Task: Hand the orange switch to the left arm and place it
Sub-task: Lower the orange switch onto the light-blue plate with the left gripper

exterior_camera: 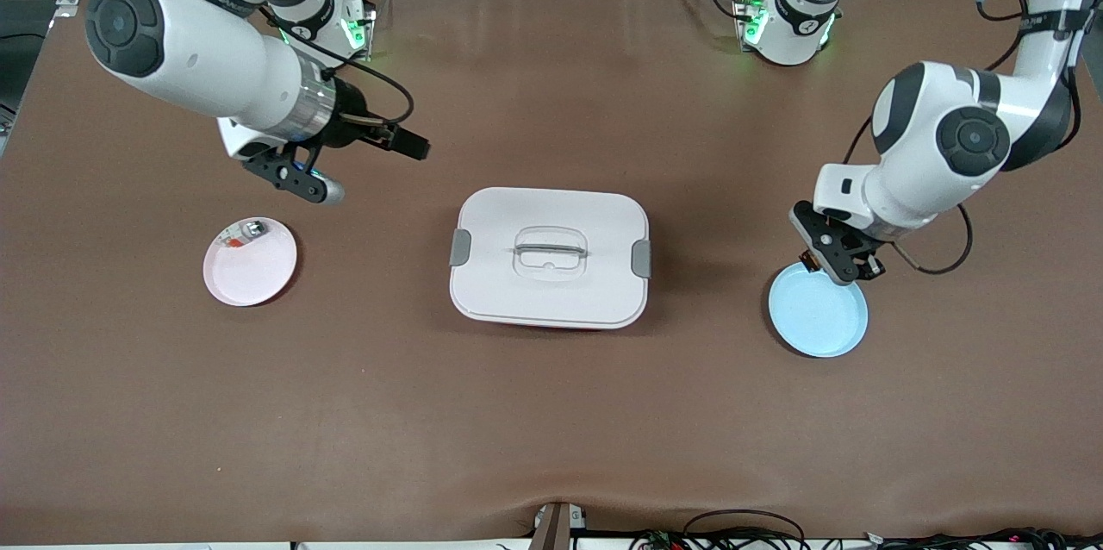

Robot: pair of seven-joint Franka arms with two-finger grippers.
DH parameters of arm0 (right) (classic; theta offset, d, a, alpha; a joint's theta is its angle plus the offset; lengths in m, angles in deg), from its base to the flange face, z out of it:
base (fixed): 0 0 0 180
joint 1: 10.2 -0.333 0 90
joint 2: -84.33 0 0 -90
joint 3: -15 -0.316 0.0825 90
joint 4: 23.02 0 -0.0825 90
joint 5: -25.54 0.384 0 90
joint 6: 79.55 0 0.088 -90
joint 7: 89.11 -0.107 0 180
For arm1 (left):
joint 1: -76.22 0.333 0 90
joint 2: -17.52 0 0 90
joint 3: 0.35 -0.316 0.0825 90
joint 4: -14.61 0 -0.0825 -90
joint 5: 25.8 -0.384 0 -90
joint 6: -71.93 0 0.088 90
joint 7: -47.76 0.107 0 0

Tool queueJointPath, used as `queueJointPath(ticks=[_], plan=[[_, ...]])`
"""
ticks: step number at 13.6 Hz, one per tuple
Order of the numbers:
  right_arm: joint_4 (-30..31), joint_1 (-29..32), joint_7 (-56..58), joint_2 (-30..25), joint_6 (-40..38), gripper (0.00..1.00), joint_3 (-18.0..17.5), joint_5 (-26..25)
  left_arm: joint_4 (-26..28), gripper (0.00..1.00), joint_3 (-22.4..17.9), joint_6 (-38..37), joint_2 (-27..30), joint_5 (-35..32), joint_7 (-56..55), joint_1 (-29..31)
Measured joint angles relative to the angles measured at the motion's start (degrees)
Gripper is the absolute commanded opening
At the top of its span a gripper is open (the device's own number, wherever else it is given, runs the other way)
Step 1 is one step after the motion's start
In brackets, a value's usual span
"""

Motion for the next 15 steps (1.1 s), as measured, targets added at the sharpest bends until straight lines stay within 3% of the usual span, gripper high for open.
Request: queueJointPath(ticks=[5, 10, 15], plan=[[3.6, 7.2, 19.9, -2.1, 0.8, 1.00, 0.2, -6.5, -0.2, 0.00, -0.2, 7.9, -8.2, -2.3, 21.3, 6.2], [4.1, 14.3, 35.3, -2.1, 3.0, 1.00, 0.3, -11.1, -0.2, 0.00, 0.0, 13.5, -13.9, -14.3, 22.4, 6.6], [6.0, 19.3, 38.8, -2.2, 3.7, 1.00, 0.3, -12.0, 1.9, 0.00, -0.2, 20.1, -17.4, -20.3, 22.4, 7.5]])
